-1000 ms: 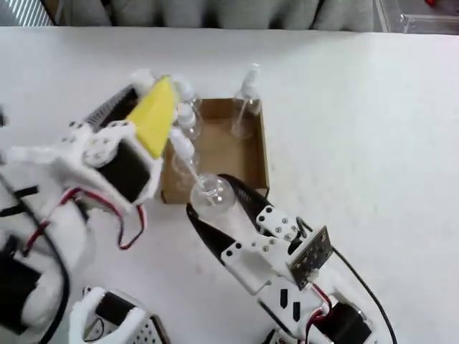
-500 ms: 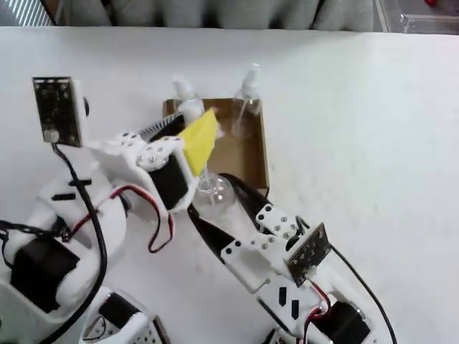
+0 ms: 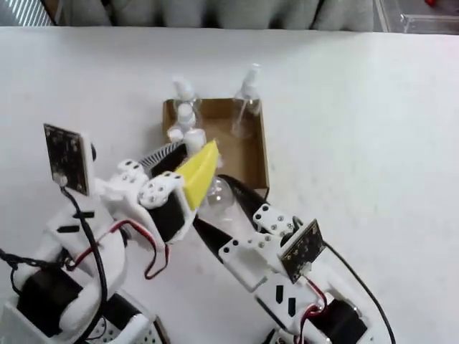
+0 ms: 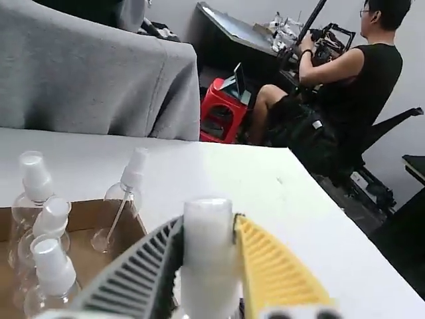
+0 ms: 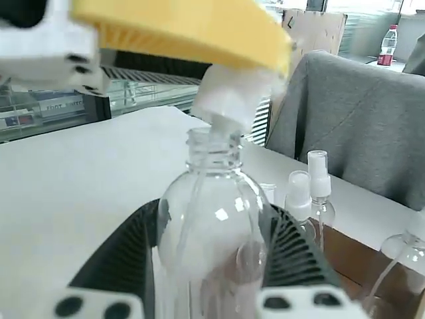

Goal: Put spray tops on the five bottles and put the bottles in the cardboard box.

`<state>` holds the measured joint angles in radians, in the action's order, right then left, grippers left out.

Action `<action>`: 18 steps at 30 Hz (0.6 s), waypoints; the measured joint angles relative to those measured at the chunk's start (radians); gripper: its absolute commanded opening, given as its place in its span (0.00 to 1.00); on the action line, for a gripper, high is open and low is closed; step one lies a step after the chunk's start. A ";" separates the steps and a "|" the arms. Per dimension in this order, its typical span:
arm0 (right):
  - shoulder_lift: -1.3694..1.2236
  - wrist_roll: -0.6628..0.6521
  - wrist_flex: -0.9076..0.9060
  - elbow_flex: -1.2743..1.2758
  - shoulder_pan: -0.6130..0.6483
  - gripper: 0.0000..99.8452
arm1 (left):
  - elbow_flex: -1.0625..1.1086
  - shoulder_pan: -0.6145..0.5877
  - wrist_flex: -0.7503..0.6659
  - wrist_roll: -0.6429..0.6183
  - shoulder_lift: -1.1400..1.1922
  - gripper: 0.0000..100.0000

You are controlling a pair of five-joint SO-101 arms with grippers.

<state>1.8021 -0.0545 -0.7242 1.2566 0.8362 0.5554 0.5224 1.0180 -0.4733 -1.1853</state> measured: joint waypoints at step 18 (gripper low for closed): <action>0.011 -0.002 0.063 0.000 -0.258 0.01 | 0.049 -0.005 0.048 0.002 -0.232 0.14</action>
<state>1.8128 -0.0560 -0.6613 1.2566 0.5785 0.6045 0.5178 1.0656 -0.4718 -1.4170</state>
